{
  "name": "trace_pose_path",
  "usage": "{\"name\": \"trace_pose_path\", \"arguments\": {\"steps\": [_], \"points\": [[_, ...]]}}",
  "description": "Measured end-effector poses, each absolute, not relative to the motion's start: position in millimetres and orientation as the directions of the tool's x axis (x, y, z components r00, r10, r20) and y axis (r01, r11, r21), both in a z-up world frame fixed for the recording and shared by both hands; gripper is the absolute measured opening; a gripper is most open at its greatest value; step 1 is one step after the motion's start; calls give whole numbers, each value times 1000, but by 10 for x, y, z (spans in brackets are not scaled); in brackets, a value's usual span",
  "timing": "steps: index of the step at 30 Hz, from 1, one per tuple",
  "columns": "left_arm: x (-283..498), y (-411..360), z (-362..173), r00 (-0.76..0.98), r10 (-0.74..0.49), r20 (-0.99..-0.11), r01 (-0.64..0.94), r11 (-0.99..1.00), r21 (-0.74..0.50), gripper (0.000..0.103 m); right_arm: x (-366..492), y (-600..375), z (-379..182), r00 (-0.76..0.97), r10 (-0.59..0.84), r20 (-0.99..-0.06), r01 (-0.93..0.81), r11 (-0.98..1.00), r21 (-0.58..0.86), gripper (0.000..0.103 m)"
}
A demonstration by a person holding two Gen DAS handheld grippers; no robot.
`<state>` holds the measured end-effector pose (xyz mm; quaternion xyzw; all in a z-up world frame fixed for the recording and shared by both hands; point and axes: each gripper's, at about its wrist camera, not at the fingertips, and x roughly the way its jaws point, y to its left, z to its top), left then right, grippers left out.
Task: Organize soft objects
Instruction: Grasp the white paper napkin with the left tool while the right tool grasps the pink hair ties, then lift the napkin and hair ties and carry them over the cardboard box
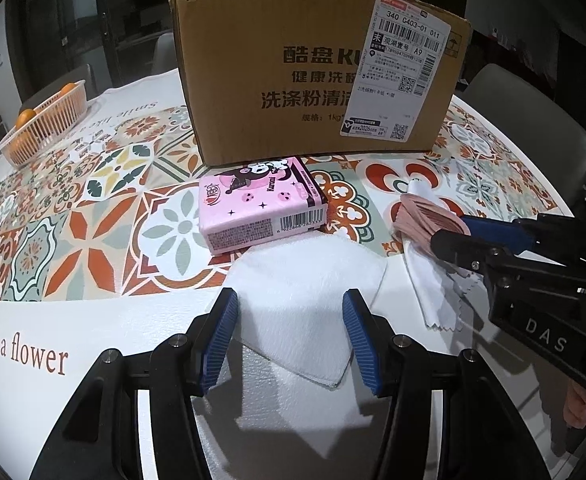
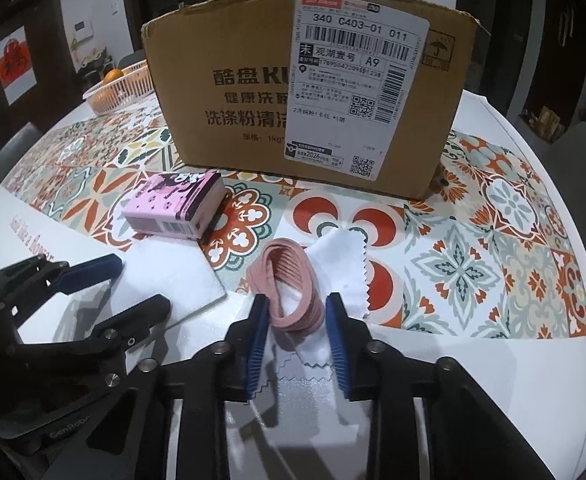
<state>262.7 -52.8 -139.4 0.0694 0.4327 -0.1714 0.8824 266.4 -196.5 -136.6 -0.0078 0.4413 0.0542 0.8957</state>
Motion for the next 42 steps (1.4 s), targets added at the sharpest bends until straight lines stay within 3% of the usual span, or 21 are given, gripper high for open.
{"name": "trace_pose_path", "arguments": {"steps": [6, 8, 10, 26, 42], "points": [[2608, -519, -1385, 576, -258, -775, 372, 928, -32, 27, 2637, -1956, -1351, 611, 95, -786, -99, 994, 43, 16], [2604, -520, -1382, 577, -262, -774, 372, 928, -37, 13, 2623, -1951, -1340, 614, 97, -783, -97, 994, 48, 15], [2597, -521, -1373, 572, -273, -774, 373, 926, -51, 10, 2609, -1952, -1324, 618, 101, -780, -95, 994, 54, 15], [2319, -473, -999, 622, -297, -725, 335, 937, -96, 8, 2421, -1992, -1071, 661, 126, -740, -85, 992, 93, 14], [2119, -469, -376, 734, -309, -604, 344, 937, -62, 8, 2187, -1998, -555, 755, 138, -641, -87, 990, 111, 14]]}}
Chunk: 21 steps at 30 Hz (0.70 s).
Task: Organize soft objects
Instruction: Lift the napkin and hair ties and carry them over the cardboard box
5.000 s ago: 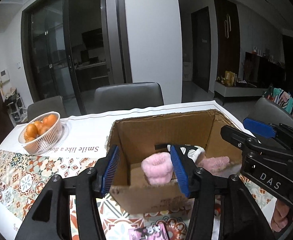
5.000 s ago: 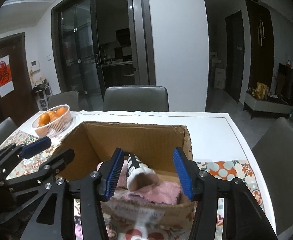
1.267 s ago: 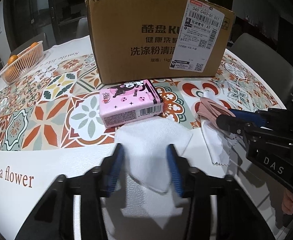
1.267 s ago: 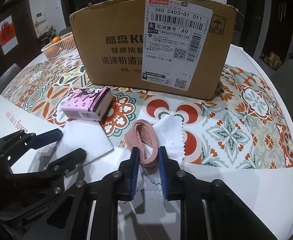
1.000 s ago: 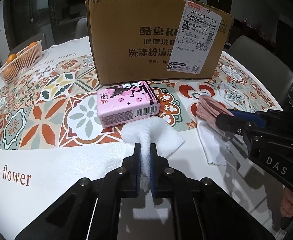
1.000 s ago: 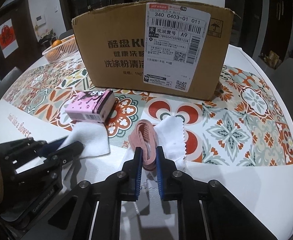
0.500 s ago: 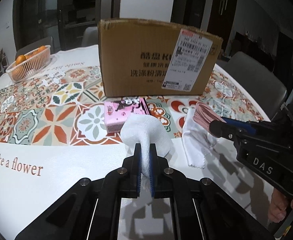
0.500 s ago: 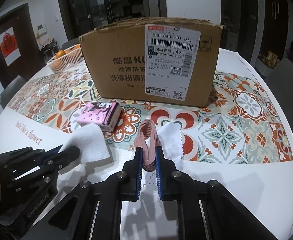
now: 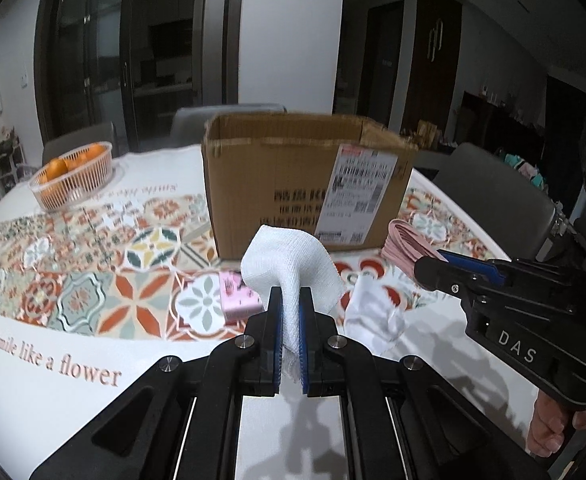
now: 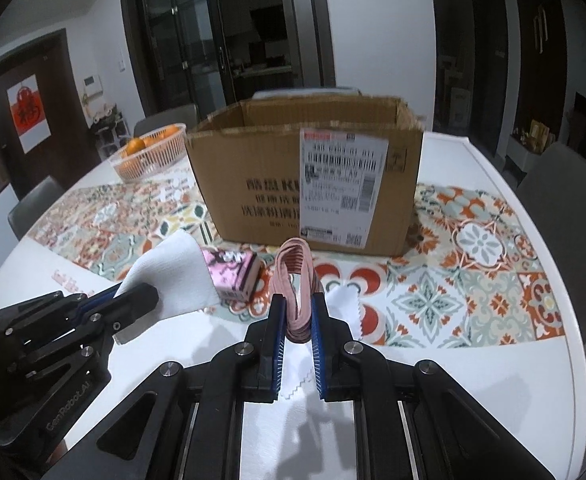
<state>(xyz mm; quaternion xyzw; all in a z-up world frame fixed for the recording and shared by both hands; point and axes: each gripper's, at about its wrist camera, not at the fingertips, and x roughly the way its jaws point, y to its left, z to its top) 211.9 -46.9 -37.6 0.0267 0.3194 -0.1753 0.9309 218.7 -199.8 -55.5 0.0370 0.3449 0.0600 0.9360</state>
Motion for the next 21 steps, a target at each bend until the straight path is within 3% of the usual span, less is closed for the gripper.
{"name": "trace_pose_path", "arguments": {"steps": [21], "points": [[2232, -461, 346, 841, -335, -425, 348, 936, -49, 8, 2177, -2059, 122, 872, 150, -467, -95, 986, 139, 14]]}}
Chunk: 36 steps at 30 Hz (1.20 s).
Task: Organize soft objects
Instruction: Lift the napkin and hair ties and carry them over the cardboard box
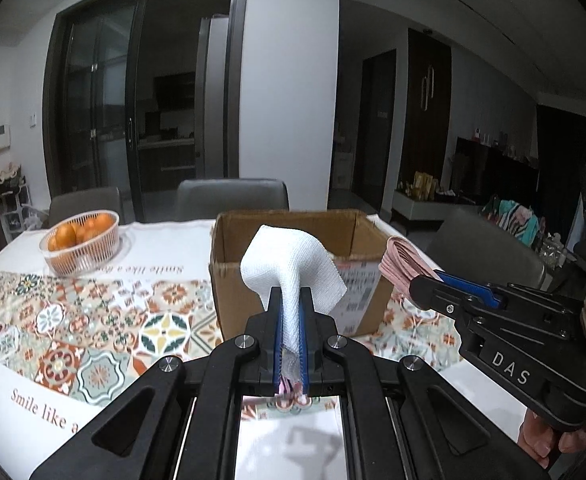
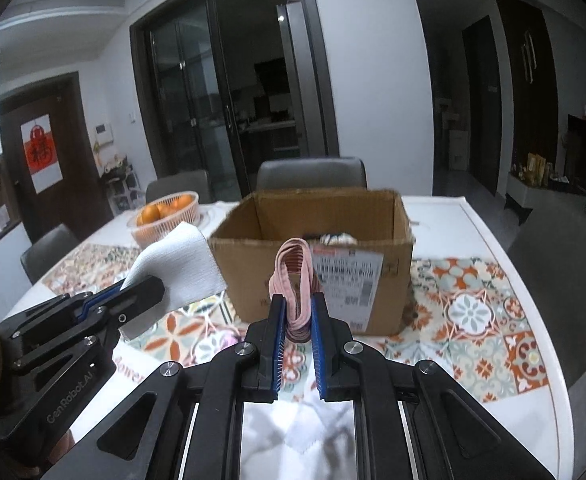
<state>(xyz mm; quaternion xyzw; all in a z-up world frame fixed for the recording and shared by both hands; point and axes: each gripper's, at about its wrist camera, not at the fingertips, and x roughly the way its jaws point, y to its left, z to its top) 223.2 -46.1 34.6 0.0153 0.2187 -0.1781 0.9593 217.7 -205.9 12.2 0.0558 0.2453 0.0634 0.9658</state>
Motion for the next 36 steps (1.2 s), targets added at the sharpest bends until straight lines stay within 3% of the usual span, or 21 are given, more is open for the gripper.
{"name": "trace_pose_path", "arguments": {"steps": [16, 36], "points": [[2575, -554, 637, 879, -342, -333, 356, 934, -20, 8, 2443, -2156, 464, 919, 127, -373, -84, 988, 129, 14], [3303, -753, 414, 871, -324, -370, 352, 936, 7, 8, 3170, -2286, 351, 912, 112, -395, -71, 990, 118, 14]]}}
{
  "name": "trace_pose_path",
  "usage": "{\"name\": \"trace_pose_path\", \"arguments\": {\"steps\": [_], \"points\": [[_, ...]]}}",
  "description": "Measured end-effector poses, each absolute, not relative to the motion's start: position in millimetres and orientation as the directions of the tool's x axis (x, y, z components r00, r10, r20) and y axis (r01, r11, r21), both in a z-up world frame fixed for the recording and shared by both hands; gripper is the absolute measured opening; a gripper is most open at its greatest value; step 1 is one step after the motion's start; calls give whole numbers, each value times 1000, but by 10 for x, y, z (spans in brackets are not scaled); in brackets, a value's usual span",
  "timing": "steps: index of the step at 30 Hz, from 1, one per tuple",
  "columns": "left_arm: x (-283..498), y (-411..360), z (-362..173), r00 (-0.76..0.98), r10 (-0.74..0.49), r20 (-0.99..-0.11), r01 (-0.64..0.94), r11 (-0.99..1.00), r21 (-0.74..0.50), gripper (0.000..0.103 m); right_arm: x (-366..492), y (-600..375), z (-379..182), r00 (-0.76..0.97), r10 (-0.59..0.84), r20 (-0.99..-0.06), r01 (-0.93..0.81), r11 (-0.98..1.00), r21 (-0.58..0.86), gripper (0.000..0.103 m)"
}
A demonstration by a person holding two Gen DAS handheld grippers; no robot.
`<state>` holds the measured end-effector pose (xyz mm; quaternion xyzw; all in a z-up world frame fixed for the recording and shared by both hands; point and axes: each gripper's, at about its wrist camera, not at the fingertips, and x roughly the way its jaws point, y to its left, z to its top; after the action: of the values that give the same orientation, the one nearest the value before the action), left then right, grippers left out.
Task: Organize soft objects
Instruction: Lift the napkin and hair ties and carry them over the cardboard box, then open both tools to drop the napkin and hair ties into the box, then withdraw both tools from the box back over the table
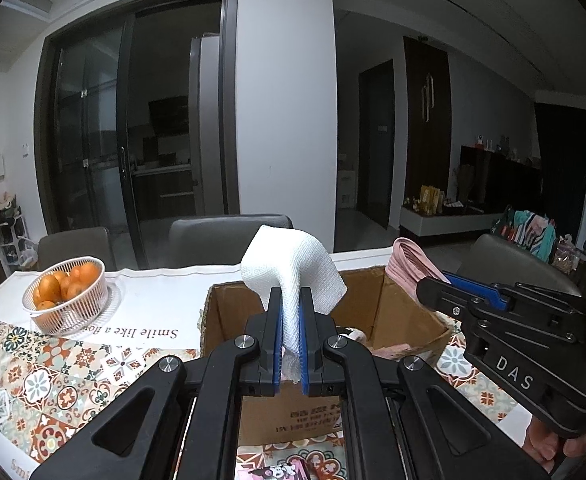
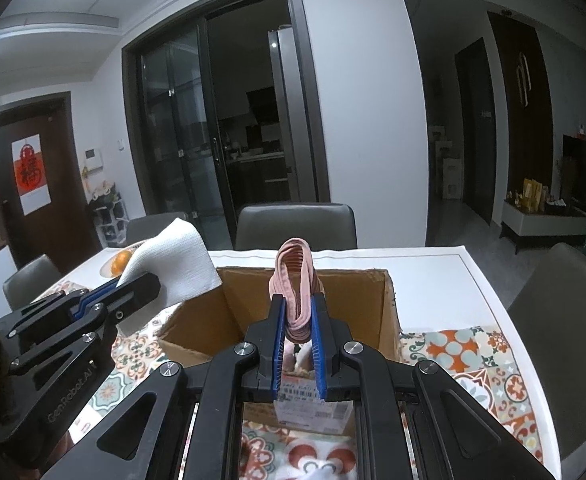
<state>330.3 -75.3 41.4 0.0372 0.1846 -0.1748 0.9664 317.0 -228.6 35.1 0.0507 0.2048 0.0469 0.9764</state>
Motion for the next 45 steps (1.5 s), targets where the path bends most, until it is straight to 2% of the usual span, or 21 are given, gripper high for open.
{"name": "trace_pose_path", "arguments": {"steps": [16, 18, 19, 20, 21, 22, 24, 31, 45], "points": [[3697, -892, 5, 825, -293, -484, 345, 939, 19, 12, 3604, -2405, -23, 867, 82, -492, -29, 993, 115, 14], [3725, -913, -16, 825, -287, -487, 339, 940, 22, 19, 3640, -2415, -68, 859, 79, -506, -25, 993, 112, 14], [3728, -917, -27, 826, -282, -488, 336, 942, 24, 27, 3653, -2418, -92, 855, 82, -511, -28, 993, 114, 15], [3723, -913, -32, 827, -284, -484, 337, 941, 23, 31, 3671, -2425, -110, 850, 87, -520, -30, 993, 118, 16], [3719, -912, -27, 829, -284, -482, 337, 941, 24, 31, 3680, -2427, -124, 847, 90, -524, -30, 992, 121, 22], [3719, -913, -24, 831, -281, -481, 334, 942, 27, 35, 3682, -2427, -136, 845, 90, -527, -29, 992, 123, 33], [3702, -907, -17, 839, -268, -474, 323, 946, 37, 41, 3666, -2430, -143, 850, 83, -521, -20, 992, 125, 41], [3581, -843, 57, 851, -265, -453, 315, 948, 37, 45, 3590, -2439, -102, 858, 68, -508, -4, 992, 125, 41], [3264, -710, 260, 876, -261, -406, 303, 952, 40, 45, 3239, -2328, 123, 886, 67, -459, -13, 993, 118, 41]]}}
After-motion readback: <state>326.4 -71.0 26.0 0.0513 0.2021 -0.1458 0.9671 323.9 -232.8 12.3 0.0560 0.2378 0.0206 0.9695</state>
